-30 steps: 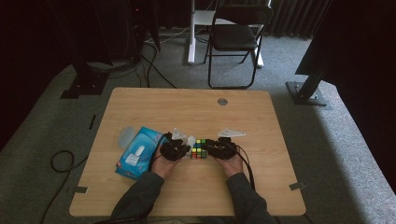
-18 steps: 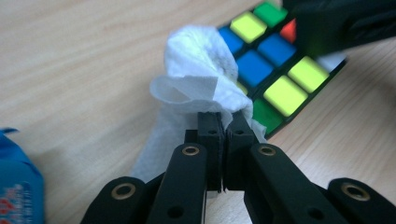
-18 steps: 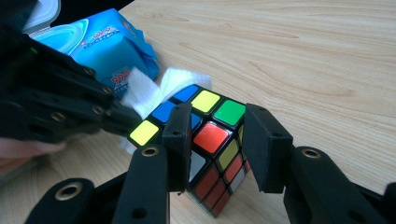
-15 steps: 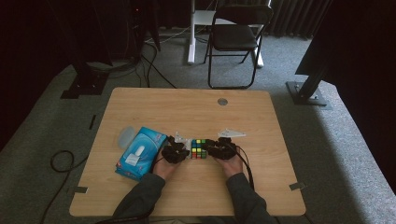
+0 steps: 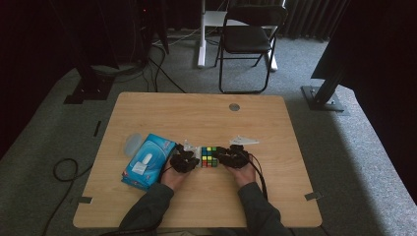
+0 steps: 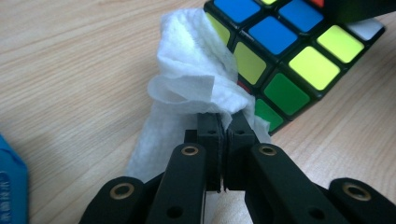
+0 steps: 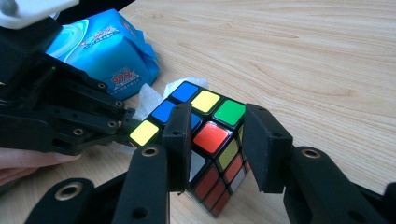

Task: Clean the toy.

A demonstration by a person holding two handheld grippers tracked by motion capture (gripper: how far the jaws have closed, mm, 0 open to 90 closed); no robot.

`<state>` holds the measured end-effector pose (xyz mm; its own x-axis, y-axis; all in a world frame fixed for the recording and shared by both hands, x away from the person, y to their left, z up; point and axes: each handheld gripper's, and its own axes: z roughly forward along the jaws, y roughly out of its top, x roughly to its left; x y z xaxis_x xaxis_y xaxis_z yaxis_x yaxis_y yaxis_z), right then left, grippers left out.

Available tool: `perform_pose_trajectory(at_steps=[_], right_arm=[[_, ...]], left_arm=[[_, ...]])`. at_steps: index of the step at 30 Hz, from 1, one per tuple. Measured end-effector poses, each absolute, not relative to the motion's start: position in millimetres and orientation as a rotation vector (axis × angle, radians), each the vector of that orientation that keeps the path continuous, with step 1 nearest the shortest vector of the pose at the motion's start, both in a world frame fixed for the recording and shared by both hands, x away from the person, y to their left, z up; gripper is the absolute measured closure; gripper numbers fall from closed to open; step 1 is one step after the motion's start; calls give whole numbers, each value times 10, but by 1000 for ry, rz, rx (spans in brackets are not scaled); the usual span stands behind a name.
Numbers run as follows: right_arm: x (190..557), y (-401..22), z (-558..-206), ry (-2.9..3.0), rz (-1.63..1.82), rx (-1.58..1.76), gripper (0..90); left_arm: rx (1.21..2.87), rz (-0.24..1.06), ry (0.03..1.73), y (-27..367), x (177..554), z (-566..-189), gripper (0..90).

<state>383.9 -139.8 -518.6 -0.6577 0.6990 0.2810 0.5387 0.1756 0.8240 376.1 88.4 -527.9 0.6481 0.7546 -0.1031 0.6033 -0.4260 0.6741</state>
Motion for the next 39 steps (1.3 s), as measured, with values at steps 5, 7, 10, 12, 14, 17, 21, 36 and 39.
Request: perform_pose_trajectory(at_steps=[5,7,10,12,14,17,21,36,39], right_arm=[[3839,-1399,-5187,2280,1488,1213,632],[3838,-1398,-5187,2279,1488,1215,632],[3837,-1399,-5188,2278,1489,1216,632],[3837,-1399,-5188,2278,1489,1216,632],[3837,-1399,-5188,2278,1490,1216,632],[3838,-1400,-5189,2279,1491,1218,632],[3839,-1401,-5190,2278,1493,1220,632],[3836,-1400,-5193,2272,1498,1228,632],[3835,-1400,-5192,2272,1496,1229,633]], left_arm=[[2140,290,1020,922,3705,-5146,884],[2133,285,1005,934,3678,-5084,884],[2103,275,978,948,3612,-4984,884],[2104,271,970,948,3600,-4970,884],[2106,264,965,936,3591,-4967,884],[2111,249,965,919,3610,-4994,885],[2110,246,968,917,3619,-5002,885],[2159,200,1035,903,3719,-5351,883],[2177,213,1028,899,3720,-5336,882]])
